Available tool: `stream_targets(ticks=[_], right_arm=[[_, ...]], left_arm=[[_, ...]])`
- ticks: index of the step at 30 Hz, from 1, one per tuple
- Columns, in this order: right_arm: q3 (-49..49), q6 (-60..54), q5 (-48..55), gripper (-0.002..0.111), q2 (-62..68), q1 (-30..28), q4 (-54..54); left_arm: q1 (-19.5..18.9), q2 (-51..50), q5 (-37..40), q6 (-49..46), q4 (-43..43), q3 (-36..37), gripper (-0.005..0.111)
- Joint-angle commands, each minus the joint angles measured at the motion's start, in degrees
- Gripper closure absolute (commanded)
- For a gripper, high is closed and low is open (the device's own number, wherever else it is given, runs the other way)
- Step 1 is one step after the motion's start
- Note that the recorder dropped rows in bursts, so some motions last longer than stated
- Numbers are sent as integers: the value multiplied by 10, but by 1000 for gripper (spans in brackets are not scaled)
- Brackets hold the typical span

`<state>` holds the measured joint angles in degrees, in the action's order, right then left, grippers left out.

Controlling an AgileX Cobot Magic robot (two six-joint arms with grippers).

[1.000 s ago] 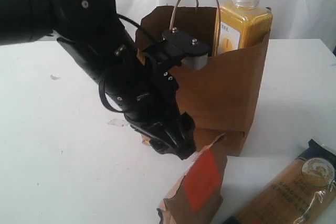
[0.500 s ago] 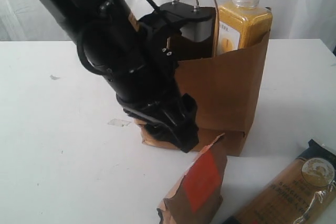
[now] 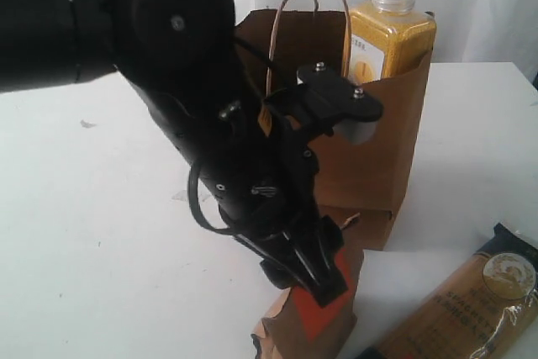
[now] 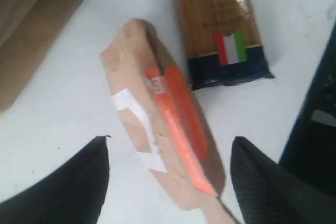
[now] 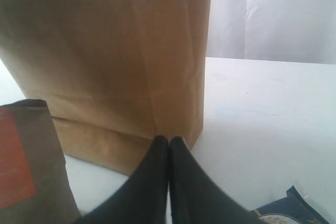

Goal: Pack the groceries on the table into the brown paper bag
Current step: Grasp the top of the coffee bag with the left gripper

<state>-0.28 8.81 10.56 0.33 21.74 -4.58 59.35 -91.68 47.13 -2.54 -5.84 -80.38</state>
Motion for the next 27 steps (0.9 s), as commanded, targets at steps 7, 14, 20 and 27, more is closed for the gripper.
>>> stream_targets(ticks=[7, 14, 20, 27], right_arm=[[3, -1, -3, 108, -3, -4, 1], [3, -1, -3, 108, -3, -4, 1], [3, -1, -3, 108, -3, -4, 1], [3, -1, -3, 108, -3, -4, 1]], left_arm=[[3, -63, -18, 18, 32, 3, 38], [3, -95, -9, 31, 32, 3, 48], [3, -89, 33, 12, 43, 3, 107], [3, -5, 39, 42, 106, 3, 107]])
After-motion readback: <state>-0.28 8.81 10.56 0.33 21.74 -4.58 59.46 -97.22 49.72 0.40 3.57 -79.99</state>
